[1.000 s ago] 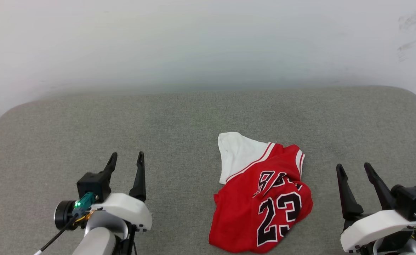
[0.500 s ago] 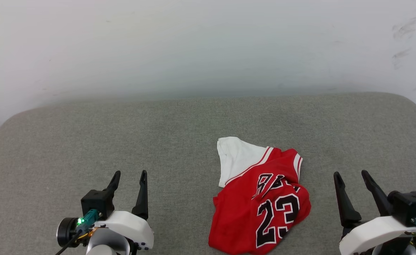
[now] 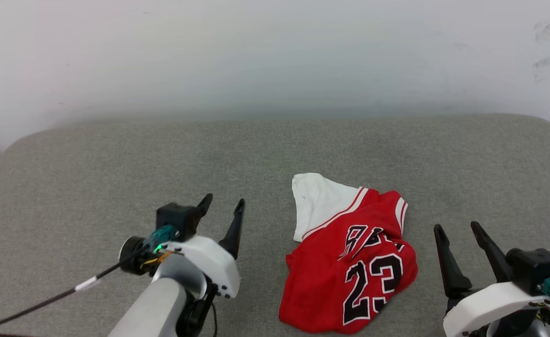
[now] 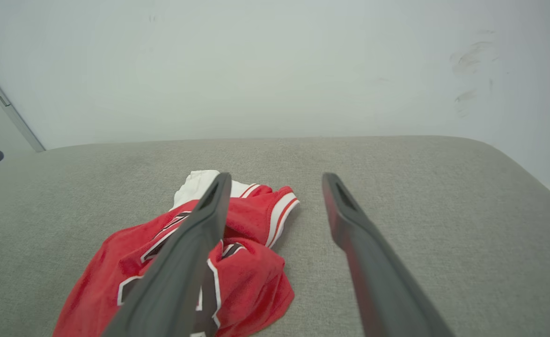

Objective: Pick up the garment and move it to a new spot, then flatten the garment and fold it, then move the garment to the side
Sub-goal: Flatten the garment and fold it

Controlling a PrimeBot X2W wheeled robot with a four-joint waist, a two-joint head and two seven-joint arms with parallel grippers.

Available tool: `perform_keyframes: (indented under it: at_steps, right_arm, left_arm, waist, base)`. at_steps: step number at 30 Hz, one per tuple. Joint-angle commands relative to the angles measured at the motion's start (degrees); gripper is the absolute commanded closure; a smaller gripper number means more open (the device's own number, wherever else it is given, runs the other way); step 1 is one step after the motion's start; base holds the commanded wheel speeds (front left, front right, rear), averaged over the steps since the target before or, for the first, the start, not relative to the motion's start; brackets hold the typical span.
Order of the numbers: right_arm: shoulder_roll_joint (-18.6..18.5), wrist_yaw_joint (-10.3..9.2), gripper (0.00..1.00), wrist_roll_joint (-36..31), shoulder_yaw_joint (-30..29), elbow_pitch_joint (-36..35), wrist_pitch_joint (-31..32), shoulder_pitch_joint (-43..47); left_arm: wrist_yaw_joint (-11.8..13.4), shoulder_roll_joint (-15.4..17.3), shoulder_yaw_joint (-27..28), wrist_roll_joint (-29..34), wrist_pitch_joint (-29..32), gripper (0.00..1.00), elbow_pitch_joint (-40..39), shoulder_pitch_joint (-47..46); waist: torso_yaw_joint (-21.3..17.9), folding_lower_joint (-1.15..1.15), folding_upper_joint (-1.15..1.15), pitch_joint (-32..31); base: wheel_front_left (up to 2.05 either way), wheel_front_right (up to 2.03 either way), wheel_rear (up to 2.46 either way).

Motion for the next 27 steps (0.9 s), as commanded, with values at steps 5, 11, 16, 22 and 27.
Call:
perform_keyframes:
  at_steps: [5, 11, 16, 22, 27]
  right_arm:
    - [-0.8, -0.03, 0.0, 0.8, 1.3, 0.2, -0.1, -2.1]
    - [-0.9, -0.02, 0.0, 1.6, 2.3, 1.4, -0.8, -3.8]
    - [-1.5, -0.02, 0.0, 2.5, 4.2, 3.3, -1.9, -5.3]
    - [-1.1, -0.02, 0.0, 4.0, 5.9, 5.6, -3.6, -7.2]
    - [-1.4, -0.02, 0.0, 4.8, 6.5, 7.9, -5.0, -8.4]
  left_arm:
    - [-5.7, -2.3, -4.4, -0.7, 7.5, 0.0, 5.0, -8.2]
    - [-10.5, -3.6, -8.8, -2.8, 18.5, 0.0, 13.0, -15.5]
    - [-11.7, -3.2, -11.9, -6.5, 26.8, 0.0, 18.6, -20.2]
    - [-11.8, -2.6, -16.0, -9.2, 31.4, 0.0, 22.4, -23.2]
    - [-11.8, -2.2, -21.1, -13.4, 37.7, 0.0, 25.4, -23.4]
  waist:
    - [-2.1, 0.0, 0.0, 2.6]
    - [-5.5, 0.0, 0.0, 5.9]
    - [-8.9, 0.0, 0.0, 8.6]
    - [-11.8, 0.0, 0.0, 11.0]
    - [-13.3, 0.0, 0.0, 11.6]
  base:
    - [0.0, 0.0, 0.0]
    - [0.0, 0.0, 0.0]
    - [0.0, 0.0, 0.0]
    - [0.0, 0.0, 0.0]
    - [0.0, 0.0, 0.0]
